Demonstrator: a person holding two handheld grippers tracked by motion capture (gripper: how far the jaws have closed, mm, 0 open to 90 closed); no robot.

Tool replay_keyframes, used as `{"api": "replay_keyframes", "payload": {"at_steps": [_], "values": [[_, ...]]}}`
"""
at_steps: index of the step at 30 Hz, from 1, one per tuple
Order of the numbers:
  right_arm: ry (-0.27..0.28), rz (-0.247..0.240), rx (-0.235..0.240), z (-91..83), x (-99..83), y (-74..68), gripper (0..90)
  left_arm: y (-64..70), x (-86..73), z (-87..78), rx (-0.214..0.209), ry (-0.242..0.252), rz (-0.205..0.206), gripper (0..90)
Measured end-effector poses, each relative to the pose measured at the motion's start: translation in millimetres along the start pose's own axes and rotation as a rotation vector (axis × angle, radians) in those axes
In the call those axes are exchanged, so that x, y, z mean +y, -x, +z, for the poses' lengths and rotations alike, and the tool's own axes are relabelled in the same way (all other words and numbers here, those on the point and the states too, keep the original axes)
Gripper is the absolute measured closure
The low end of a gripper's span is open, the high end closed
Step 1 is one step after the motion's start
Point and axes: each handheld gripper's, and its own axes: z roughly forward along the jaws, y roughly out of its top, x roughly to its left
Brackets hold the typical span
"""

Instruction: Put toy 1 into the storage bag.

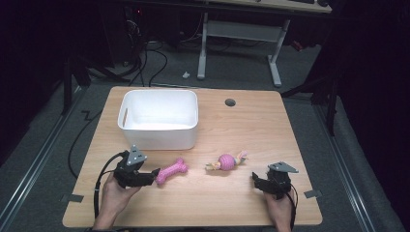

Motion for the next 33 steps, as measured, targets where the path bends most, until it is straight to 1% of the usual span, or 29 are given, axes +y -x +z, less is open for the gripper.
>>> {"api": "replay_keyframes", "payload": {"at_steps": [1,4,6,10,13,16,19,21,25,29,33], "values": [[0.000,0.000,0.000,0.0,0.0,0.0,25.4,1.5,2.7,1.9,-0.015,-0.005,-0.001,32.3],[-0.001,0.000,0.001,-0.1,0.0,-0.2,25.3,2.9,5.5,4.1,-0.024,-0.015,0.006,32.8],[0.000,0.000,0.000,0.0,-0.1,-0.3,25.3,6.0,10.3,10.3,-0.040,-0.036,0.022,33.0],[0.000,-0.002,0.001,0.0,-0.1,-0.3,25.3,10.5,14.6,20.0,-0.053,-0.070,0.044,33.2],[-0.001,-0.005,0.002,-0.1,-0.1,-0.3,25.3,13.6,17.0,26.8,-0.061,-0.082,0.051,33.7],[-0.002,-0.005,0.003,-0.1,-0.1,-0.4,25.3,17.0,19.6,33.3,-0.072,-0.084,0.068,35.8],[0.000,-0.011,0.004,0.0,-0.1,-0.1,25.3,20.1,22.1,39.3,-0.071,-0.098,0.083,36.2],[0.000,-0.011,0.004,-0.1,-0.1,-0.1,25.3,20.9,22.7,41.1,-0.073,-0.101,0.085,36.4],[0.000,-0.011,0.004,-0.1,-0.1,-0.1,25.3,21.6,24.8,50.4,-0.082,-0.127,0.089,37.1],[0.000,-0.011,0.005,-0.1,-0.1,-0.3,25.3,20.8,25.4,57.8,-0.076,-0.165,0.080,37.7],[-0.002,-0.005,0.006,-0.3,-0.2,-0.8,25.3,19.9,25.9,63.8,-0.085,-0.196,0.078,38.1]]}}
